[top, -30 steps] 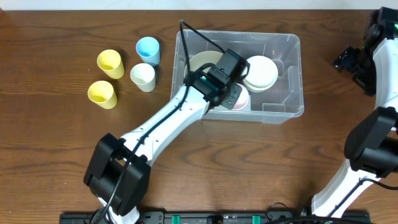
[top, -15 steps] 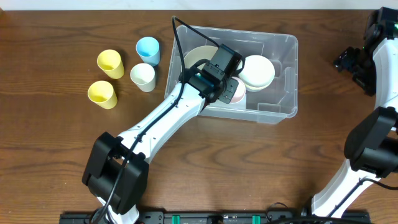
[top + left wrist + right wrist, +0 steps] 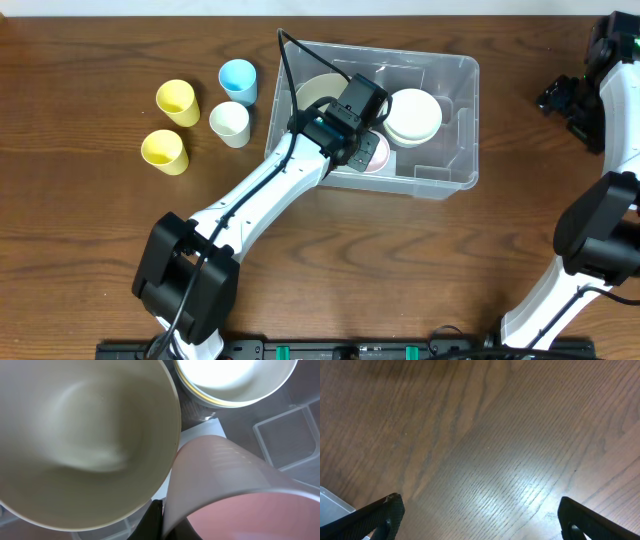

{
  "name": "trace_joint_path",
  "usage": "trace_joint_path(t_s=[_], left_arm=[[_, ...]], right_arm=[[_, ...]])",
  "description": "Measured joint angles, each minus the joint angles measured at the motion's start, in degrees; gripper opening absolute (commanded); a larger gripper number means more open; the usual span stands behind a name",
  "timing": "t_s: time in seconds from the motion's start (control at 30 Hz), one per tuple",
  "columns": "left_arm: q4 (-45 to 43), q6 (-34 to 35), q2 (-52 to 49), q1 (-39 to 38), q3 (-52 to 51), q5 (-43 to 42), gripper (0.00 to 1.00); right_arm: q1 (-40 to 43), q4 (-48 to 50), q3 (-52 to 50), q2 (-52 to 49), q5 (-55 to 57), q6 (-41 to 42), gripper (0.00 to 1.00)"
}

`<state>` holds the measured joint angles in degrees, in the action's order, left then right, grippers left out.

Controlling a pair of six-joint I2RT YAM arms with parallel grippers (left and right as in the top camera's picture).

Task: Pack container
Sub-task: 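Lower the pink cup into the bin and open the left gripper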

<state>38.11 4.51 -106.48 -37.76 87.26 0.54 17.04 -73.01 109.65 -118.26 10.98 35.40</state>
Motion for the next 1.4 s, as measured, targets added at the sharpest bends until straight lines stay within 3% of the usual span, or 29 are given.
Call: trace_joint_path(t_s=[0.57,0.87,1.07,1.4], left_arm=[[-4.37,0.09,0.00,0.04,0.00,-1.68,0.07],[1.40,-0.83,-0.22,0.04,3.54,-1.62,0.07],[1.49,-2.47,-0.24,0.04,8.98,-1.62,0.07],[1.46,-3.37,-5.62,0.04,9.51,-1.62,0.07]], right_arm=[[0.00,0.00,0.00,0.00,0.00,0.00,0.99],[0.00,0.00,0.00,0.02,0.00,0.00,0.99],[0.00,0.00,0.00,0.02,0.00,0.00,0.99],[0.00,0.00,0.00,0.02,0.00,-0.02,0.99]])
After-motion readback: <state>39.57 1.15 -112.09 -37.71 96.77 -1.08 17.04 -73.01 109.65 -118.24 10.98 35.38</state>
